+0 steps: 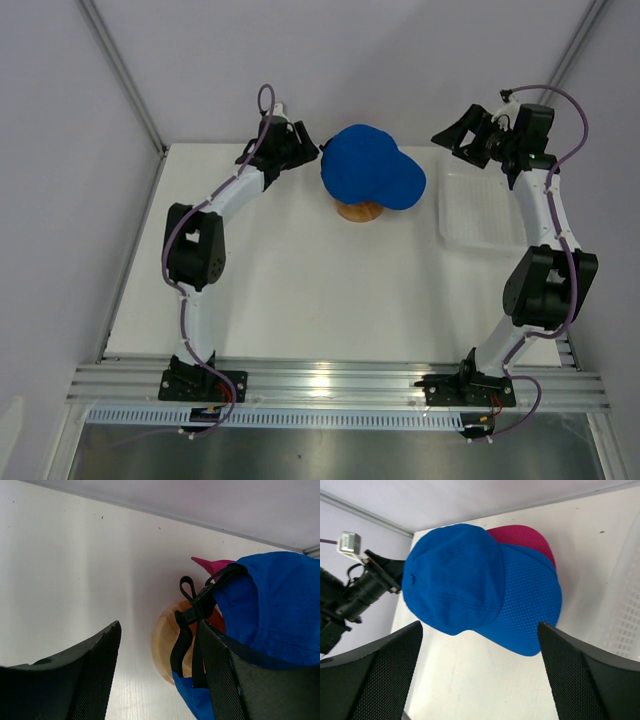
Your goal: Stack the hats
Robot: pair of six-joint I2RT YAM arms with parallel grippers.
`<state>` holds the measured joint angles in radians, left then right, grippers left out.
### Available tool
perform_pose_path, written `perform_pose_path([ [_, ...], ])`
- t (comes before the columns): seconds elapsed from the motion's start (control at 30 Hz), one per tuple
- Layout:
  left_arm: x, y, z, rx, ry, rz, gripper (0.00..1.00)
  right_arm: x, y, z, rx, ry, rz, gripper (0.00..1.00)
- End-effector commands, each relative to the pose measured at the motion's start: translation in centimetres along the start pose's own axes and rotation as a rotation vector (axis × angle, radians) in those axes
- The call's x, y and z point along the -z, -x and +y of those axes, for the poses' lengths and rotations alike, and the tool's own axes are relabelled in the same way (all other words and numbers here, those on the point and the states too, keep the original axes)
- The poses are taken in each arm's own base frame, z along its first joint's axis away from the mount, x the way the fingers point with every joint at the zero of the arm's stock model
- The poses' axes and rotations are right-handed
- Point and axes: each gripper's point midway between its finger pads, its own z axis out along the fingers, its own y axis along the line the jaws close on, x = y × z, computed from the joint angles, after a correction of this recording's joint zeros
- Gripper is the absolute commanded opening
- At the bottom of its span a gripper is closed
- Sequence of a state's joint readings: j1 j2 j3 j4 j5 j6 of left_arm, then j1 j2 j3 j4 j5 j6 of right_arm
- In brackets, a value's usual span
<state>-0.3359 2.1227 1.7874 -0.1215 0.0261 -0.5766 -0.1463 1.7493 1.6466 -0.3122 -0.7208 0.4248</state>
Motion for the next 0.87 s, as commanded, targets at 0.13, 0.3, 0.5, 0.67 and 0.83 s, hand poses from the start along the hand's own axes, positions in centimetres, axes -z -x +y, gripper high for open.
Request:
perform_pose_path([
  [0.13,9.8,5.8,0.3,-0.041,-0.046,-0.109,0.75,6.4,4.9,7.6,0.231,0.003,-0.144,0.99],
  [0.3,17.4,4.8,-0.7,-0.075,-0.094,-0.107,0.94,9.3,3.6,11.7,0.325,0.058,-0.172,1.00],
  [0.5,26.1,2.4,-1.2,-0.098,-0.115,-0.119,1.00,12.7,0.7,13.6,0.378,0.041,-0.185,1.00],
  [0.67,33.1,0.8,-1.0,-0.100,-0.174,-0.216,0.99,13.6,-2.8,12.3,0.344,0.021,-0.163,0.99],
  [0.83,36.0,-1.1,0.1,-0.102,-0.187,-0.262,1.00,13.4,-6.3,10.1,0.295,-0.007,-0.118,0.99],
])
